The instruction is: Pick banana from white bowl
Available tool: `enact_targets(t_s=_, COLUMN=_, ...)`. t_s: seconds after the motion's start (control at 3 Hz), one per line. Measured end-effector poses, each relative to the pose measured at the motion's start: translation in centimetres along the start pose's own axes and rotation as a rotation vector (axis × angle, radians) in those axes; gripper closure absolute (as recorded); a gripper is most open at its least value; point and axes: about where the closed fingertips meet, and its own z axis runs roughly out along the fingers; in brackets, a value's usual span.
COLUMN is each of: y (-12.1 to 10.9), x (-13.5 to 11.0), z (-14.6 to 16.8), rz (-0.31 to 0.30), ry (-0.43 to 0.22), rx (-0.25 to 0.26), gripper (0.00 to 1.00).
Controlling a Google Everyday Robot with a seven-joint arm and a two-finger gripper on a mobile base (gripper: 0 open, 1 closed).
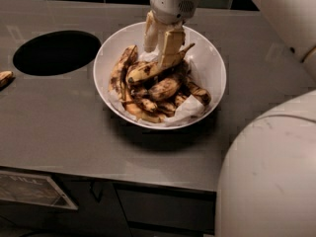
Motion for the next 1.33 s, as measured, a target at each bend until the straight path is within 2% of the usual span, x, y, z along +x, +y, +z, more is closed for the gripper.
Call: enact_targets(t_s=1.33, y=1.5, x=-0.8, z=0.8, rz=0.003, ry=-0.04, rx=-0.018, gripper=0.47)
